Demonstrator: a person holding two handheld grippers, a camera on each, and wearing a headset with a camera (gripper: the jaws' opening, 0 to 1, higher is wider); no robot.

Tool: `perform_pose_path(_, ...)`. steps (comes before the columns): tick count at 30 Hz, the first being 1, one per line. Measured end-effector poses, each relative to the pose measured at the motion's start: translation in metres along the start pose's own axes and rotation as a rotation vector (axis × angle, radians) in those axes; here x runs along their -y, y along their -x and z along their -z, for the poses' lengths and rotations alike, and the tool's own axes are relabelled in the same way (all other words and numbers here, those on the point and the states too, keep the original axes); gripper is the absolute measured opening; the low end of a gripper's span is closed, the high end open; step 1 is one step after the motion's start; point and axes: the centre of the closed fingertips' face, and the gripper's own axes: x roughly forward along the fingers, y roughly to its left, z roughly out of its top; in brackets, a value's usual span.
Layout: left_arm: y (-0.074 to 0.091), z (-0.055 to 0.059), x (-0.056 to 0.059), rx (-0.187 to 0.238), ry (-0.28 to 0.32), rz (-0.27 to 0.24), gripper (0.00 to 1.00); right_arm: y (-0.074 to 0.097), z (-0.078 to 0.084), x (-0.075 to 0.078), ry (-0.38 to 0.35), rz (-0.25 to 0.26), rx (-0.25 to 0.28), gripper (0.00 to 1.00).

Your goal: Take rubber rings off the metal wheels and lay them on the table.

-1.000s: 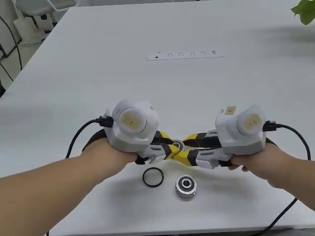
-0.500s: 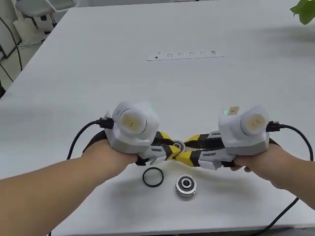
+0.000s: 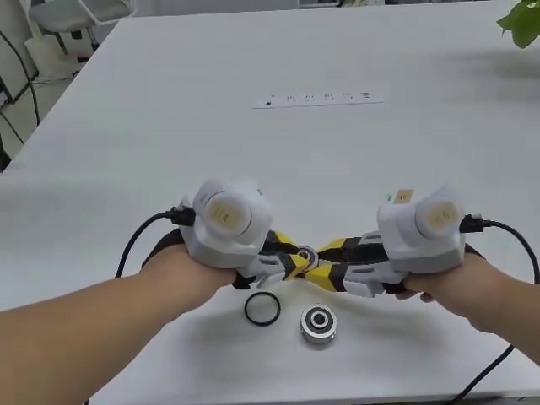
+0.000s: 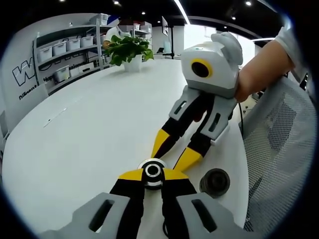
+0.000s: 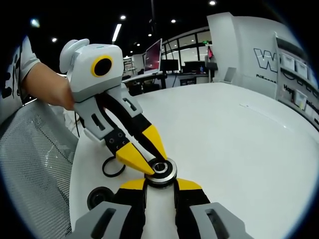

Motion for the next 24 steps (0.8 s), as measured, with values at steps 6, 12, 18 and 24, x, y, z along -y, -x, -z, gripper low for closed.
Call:
perform_pose_path(6, -0.0001, 0.0002, 0.0, 0.0, 0.008, -0.003, 0.07, 0.0015, 0.0015, 0.0, -0.002, 0.0, -0.005, 0.15)
perform_pose_path(12, 0.0003, 0.0002, 0.0004, 0.002, 0.016, -0.006, 0.07, 0.002, 0.0021, -0.0004, 0.002, 0.0, -0.009, 0.15)
perform_pose_path(18, 0.0002, 0.0003, 0.0001, 0.003, 0.019, -0.004, 0.07, 0.0021, 0.0022, -0.0008, 0.002, -0.003, -0.008, 0.14)
perform_pose_path(24, 0.0004, 0.0004, 0.0002, 0.005, 0.02, -0.004, 0.07, 0.0022, 0.0025, -0.001, 0.004, -0.005, -0.008, 0.14)
